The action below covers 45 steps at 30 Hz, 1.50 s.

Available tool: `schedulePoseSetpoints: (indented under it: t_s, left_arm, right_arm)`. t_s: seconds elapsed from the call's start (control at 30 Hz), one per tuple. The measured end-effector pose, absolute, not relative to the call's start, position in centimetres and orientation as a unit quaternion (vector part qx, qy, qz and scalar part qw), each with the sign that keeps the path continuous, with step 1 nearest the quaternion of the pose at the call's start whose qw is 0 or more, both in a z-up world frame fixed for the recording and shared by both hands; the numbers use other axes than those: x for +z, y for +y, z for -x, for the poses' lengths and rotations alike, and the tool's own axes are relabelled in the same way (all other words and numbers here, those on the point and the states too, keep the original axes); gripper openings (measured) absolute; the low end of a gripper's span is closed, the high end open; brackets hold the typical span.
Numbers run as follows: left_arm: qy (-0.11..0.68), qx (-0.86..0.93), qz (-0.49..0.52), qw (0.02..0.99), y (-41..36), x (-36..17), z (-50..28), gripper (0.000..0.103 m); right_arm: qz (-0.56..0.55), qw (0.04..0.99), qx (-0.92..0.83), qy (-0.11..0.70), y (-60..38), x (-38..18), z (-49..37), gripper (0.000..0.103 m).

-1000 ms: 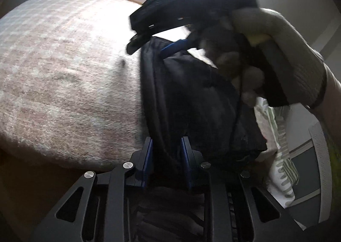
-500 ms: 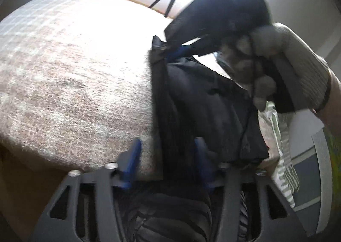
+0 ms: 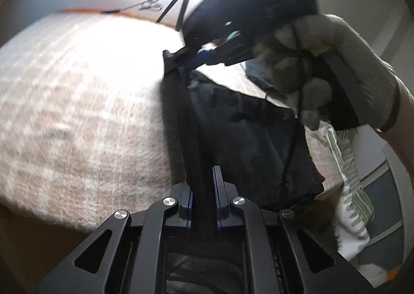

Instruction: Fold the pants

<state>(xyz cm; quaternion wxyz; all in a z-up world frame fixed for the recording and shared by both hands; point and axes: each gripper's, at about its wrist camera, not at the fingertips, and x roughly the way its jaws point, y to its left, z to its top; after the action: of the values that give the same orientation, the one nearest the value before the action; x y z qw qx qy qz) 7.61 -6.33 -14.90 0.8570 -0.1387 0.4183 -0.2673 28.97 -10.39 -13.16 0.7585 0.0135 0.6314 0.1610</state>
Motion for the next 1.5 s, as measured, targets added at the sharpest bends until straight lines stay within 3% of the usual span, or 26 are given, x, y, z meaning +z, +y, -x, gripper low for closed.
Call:
schedulePoseSetpoints:
  t_s: [0.03,0.07,0.3,0.33,0.37,0.47,0.57,1.07,1.4,1.5]
  left_arm:
    - [0.415,-0.27,0.136,0.858,-6.7,-14.6,-7.6,0.01]
    - [0.412,-0.273,0.134,0.859,-7.2,-14.3,-7.7,0.01]
    - [0.392,-0.294,0.114,0.864,-9.0,-12.5,-7.5,0.01]
    - [0.386,-0.298,0.109,0.866,-9.3,-12.3,-7.4,0.01]
    - [0.383,-0.301,0.106,0.867,-9.6,-12.0,-7.3,0.01]
    - [0.378,-0.313,0.104,0.865,-9.4,-11.3,-7.3,0.01]
    - [0.372,-0.331,0.096,0.862,-10.6,-10.4,-7.0,0.01]
    - [0.351,-0.437,0.031,0.828,-20.9,-7.4,-5.8,0.01]
    - [0.391,-0.461,-0.019,0.797,-27.2,-10.1,-5.5,0.01]
    - [0.409,-0.467,-0.022,0.784,-28.3,-10.7,-5.2,0.022]
  right_arm:
    - [-0.008,0.759,0.158,0.632,-10.6,-12.8,-28.8,0.039]
    - [-0.004,0.759,0.155,0.632,-10.7,-12.5,-28.7,0.053]
    - [0.05,0.755,0.14,0.638,-8.8,-13.0,-29.3,0.059]
    - [0.055,0.755,0.135,0.639,-8.9,-13.1,-29.5,0.055]
    - [0.057,0.757,0.132,0.638,-9.3,-13.2,-29.6,0.038]
    - [0.031,0.762,0.137,0.632,-10.9,-12.7,-29.4,0.016]
    - [0.021,0.778,0.142,0.612,-12.5,-11.3,-28.5,0.007]
    - [-0.097,0.848,0.11,0.509,-28.6,-4.2,-22.1,0.002]
    - [-0.152,0.846,0.065,0.507,-38.5,-9.0,-19.8,0.002]
    - [-0.164,0.841,0.063,0.512,-40.3,-11.1,-19.8,0.002]
